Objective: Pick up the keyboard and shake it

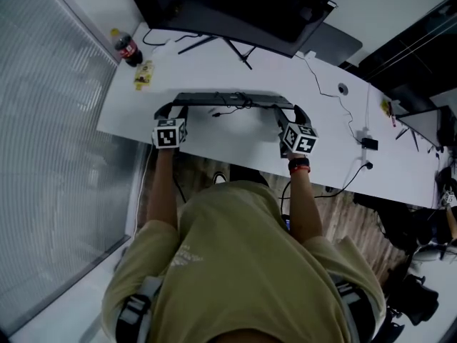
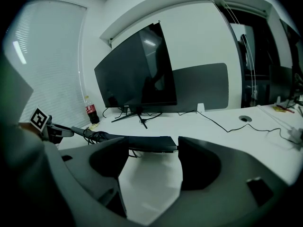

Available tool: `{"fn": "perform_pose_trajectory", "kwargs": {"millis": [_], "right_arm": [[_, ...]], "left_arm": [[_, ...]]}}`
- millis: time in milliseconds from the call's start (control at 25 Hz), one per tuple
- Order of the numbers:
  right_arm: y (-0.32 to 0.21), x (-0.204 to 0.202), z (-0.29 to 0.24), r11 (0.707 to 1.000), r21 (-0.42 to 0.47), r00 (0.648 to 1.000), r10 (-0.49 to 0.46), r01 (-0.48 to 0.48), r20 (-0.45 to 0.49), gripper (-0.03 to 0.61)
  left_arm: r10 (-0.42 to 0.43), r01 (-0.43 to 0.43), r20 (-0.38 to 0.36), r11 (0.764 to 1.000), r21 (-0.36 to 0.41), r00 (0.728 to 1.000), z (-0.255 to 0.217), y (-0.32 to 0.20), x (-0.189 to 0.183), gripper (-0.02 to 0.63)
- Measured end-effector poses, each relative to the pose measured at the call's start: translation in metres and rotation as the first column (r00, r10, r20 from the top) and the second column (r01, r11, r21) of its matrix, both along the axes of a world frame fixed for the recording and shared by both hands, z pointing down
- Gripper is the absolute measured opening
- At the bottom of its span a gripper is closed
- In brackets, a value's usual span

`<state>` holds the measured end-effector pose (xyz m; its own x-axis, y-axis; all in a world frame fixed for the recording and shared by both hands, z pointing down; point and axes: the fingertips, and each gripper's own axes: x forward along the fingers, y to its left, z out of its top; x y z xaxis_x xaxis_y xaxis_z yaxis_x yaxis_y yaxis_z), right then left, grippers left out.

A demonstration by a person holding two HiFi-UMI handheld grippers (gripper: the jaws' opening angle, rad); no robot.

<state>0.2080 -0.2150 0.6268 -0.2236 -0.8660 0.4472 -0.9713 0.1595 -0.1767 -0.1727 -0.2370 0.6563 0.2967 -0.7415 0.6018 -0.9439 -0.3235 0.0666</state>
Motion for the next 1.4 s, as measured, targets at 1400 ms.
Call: {"fn": "perform_pose_trajectory", "kwargs": {"millis": [1400], "right_arm": [[0.048, 0.002, 0.080, 0.975, -0.204, 0.993, 0.106, -0.093, 0.056, 0.327]], "left_arm": [[0.119, -0.074, 0.229, 0.978, -0.197, 0.966, 0.082, 0.048, -0.006, 0.239]]}}
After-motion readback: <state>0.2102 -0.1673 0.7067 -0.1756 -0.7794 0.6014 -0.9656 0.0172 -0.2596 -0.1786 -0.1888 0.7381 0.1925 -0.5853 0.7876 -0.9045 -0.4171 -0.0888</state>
